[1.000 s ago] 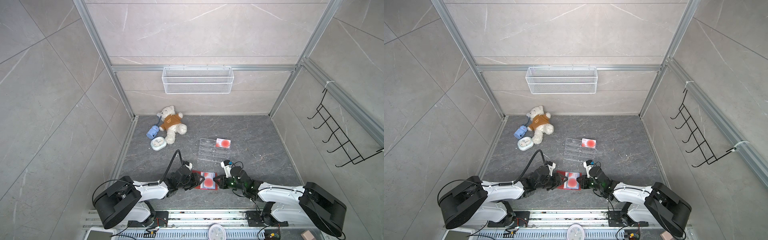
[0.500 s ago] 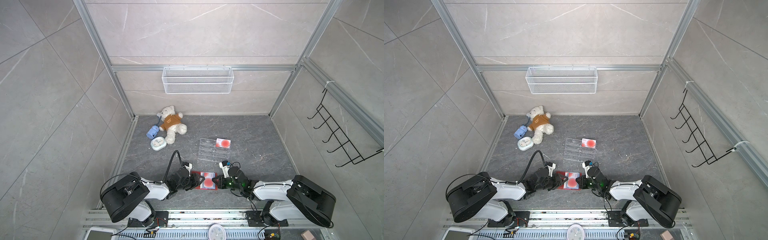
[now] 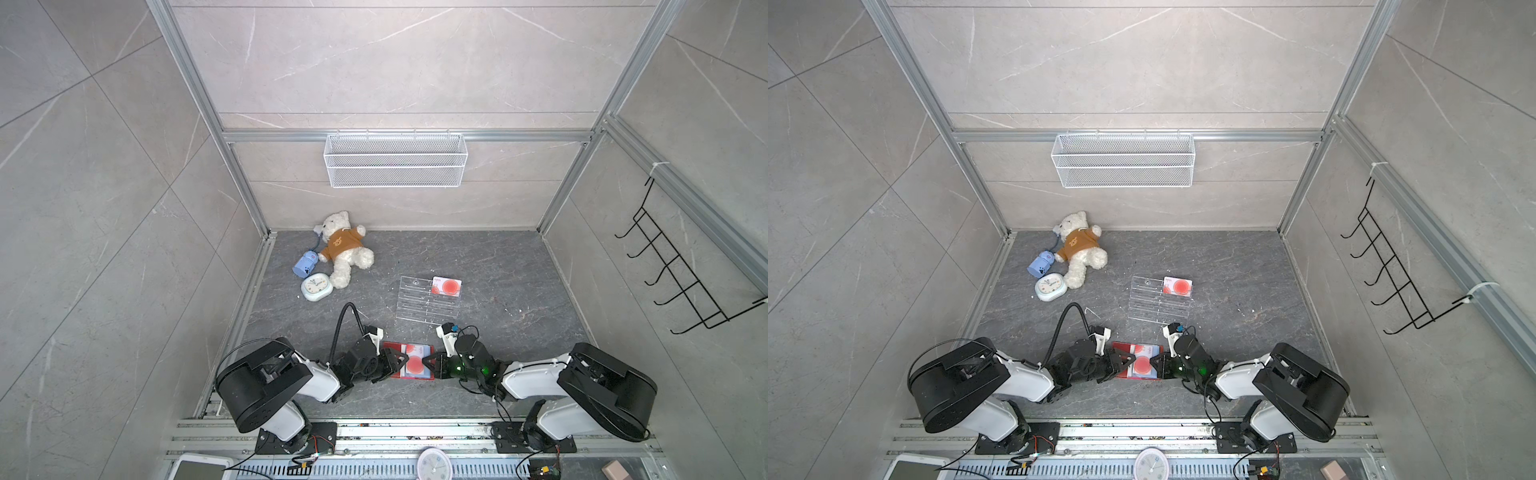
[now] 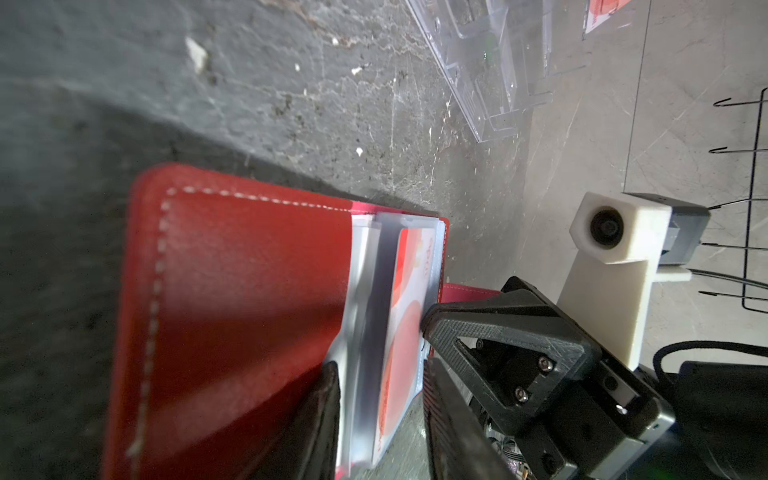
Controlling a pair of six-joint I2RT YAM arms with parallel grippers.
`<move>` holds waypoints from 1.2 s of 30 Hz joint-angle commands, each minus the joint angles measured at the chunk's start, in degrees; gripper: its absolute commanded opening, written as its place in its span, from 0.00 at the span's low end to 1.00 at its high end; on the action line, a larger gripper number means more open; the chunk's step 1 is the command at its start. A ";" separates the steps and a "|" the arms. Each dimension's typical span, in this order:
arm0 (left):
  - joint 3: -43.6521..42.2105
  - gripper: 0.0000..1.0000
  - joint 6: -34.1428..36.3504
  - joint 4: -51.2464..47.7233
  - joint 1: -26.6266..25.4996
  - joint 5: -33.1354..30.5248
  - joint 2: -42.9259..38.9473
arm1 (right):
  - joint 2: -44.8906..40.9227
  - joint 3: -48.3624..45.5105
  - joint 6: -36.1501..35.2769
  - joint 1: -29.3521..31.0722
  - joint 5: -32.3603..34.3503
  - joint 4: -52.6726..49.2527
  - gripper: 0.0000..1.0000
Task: Take the credit cards out of the card holder
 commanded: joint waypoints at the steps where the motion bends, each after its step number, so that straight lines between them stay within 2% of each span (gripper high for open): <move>1: -0.33 0.31 -0.30 6.05 0.25 -1.21 1.60 | 0.93 -1.21 0.61 0.15 -0.69 0.63 0.09; 8: -0.23 0.25 -0.71 10.93 0.18 -0.31 5.56 | 1.45 -1.45 0.61 0.16 -0.79 0.71 0.09; 19: -0.27 0.00 -2.02 15.12 0.21 0.07 9.91 | 1.59 -1.45 0.54 0.15 -0.87 0.65 0.09; 28: -2.24 0.00 -1.72 14.70 0.24 -1.05 8.41 | 1.33 -1.81 0.37 0.20 -0.66 0.28 0.09; 36: -4.03 0.00 -0.59 7.71 0.24 -4.36 1.99 | 1.59 -1.36 0.17 0.15 -0.85 -0.42 0.09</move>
